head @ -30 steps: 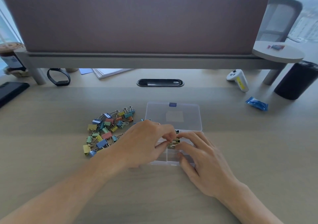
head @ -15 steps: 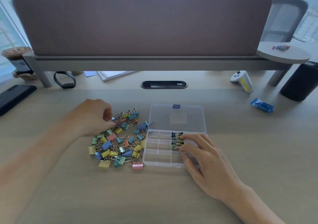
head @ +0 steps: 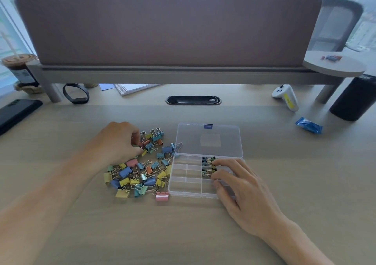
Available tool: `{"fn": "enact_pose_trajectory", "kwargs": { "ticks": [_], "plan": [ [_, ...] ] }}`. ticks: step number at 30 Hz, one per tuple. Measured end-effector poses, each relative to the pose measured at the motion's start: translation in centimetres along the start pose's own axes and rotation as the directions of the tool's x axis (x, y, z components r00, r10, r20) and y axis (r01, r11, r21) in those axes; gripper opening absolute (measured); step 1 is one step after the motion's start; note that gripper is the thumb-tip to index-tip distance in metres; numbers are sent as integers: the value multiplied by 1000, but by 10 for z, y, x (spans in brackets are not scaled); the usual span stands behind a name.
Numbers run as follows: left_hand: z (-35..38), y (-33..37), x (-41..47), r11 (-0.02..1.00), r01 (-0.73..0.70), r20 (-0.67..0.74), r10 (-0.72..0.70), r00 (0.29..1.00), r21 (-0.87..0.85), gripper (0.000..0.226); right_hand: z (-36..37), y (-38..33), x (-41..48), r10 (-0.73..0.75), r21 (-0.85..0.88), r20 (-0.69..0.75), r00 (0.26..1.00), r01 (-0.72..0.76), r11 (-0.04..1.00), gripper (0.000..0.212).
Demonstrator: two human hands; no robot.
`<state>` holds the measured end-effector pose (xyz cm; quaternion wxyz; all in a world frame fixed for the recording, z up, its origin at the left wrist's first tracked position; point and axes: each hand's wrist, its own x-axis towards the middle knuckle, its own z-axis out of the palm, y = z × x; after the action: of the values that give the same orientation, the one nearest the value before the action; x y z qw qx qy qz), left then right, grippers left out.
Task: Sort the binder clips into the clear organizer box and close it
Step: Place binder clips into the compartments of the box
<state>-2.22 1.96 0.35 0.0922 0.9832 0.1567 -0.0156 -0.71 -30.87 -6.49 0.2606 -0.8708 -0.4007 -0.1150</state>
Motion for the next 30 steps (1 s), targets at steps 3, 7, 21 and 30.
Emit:
{"fn": "enact_pose_trajectory", "kwargs": {
  "ticks": [3, 7, 21, 30],
  "plan": [
    [0, 1, 0, 1000, -17, -10, 16, 1000, -23, 16, 0, 0, 0, -1, -1, -4, 1000, 1, 1000, 23],
    [-2, 2, 0, 991, -60, -49, 55, 997, -118, 16, 1, 0, 0, 5, 11, -8, 1000, -5, 1000, 22],
    [4, 93, -40, 715, -268, 13, 361, 932, -645, 6, 1, 2, 0, 4, 34, -3, 1000, -4, 999, 21],
    [22, 98, -42, 728, -330, 21, 427, 904, -601, 3, 0, 1, 1, -6, 65, -22, 1000, 7, 998, 20]
  ]
}}
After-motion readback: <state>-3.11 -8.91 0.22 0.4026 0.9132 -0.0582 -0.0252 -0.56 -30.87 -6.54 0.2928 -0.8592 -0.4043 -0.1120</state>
